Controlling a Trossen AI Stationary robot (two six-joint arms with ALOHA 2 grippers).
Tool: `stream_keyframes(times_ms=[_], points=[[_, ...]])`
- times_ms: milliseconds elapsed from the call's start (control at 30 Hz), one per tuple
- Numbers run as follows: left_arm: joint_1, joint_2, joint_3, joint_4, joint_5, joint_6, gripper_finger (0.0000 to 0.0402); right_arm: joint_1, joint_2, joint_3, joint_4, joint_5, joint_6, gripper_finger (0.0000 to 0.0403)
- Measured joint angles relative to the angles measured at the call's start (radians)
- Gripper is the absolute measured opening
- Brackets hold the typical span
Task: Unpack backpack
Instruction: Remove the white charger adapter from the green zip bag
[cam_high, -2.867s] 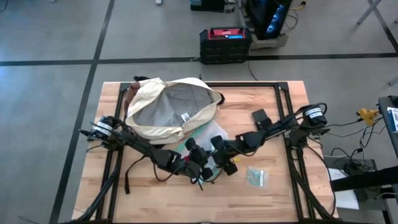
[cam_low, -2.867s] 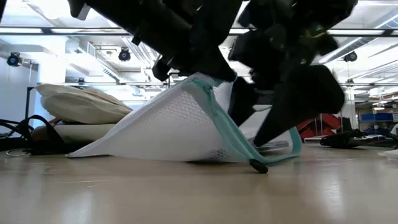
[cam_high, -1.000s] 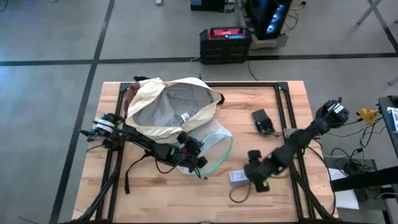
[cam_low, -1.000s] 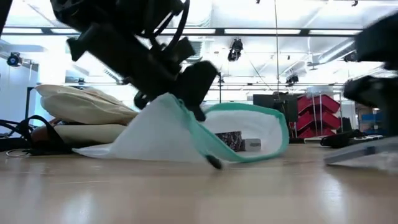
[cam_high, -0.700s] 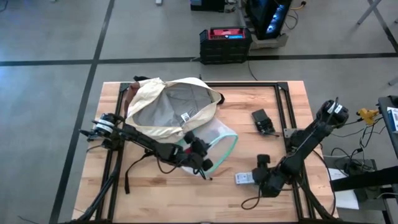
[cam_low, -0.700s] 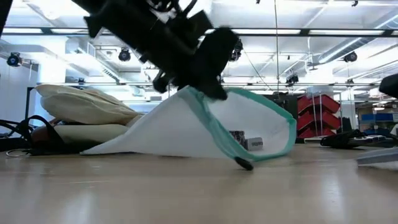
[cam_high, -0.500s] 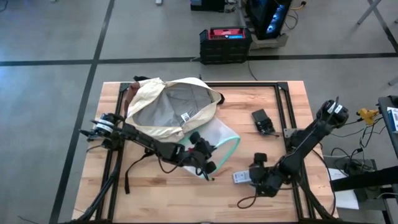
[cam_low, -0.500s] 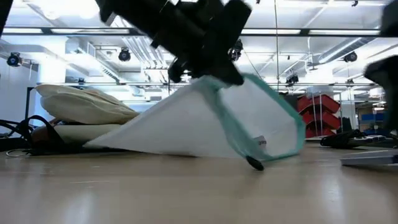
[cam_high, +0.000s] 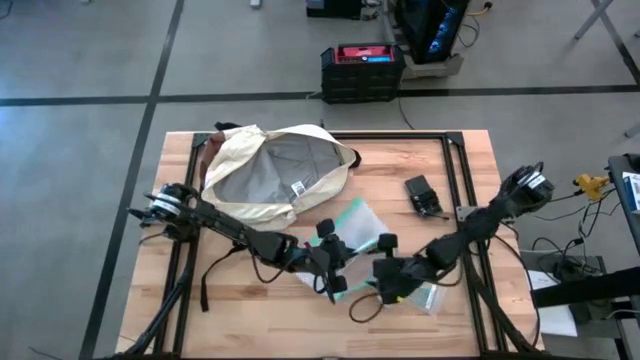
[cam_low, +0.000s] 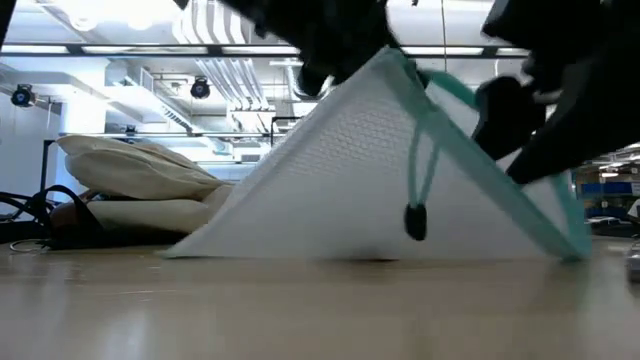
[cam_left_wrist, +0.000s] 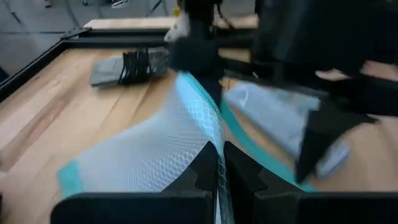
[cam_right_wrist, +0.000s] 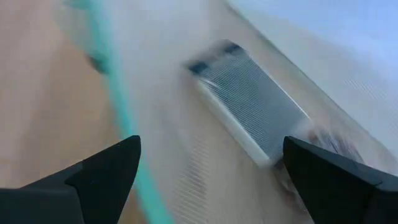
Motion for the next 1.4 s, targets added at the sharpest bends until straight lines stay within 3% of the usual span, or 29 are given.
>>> stream_keyframes(times_ms=[167, 400, 567, 667, 767, 1000, 1200, 1400], points=[[0.024, 0.0, -0.072, 0.065, 0.011, -0.096, 0.0, -0.058, 0.095, -0.002, 0.004, 0.068, 0.037, 0.0369], [0.043, -0.043, -0.068, 0.062, -0.096, 0.009, 0.0, -0.091, 0.176, -0.002, 0.125, 0.083, 0.072, 0.0368], [-0.002, -0.078, -0.03, 0.247, 0.096, 0.163, 0.0, -0.089, 0.184, -0.001, 0.186, 0.112, 0.093, 0.0369], [-0.066, -0.077, -0.019, 0.201, -0.015, 0.225, 0.0, -0.091, 0.182, -0.003, 0.178, 0.155, 0.097, 0.0369], [-0.075, -0.082, -0.047, 0.135, -0.112, 0.161, 0.0, -0.095, 0.182, -0.005, 0.177, 0.158, 0.099, 0.0369], [-0.071, -0.079, -0.172, 0.114, -0.103, 0.017, 0.0, -0.096, 0.182, -0.005, 0.185, 0.151, 0.078, 0.0369], [-0.068, -0.077, -0.245, -0.006, -0.111, -0.131, 0.0, -0.096, 0.182, -0.005, 0.193, 0.098, 0.029, 0.0369], [-0.053, -0.077, -0.312, 0.006, -0.119, -0.245, 0.0, -0.101, 0.182, -0.004, 0.352, 0.046, -0.052, 0.0369]])
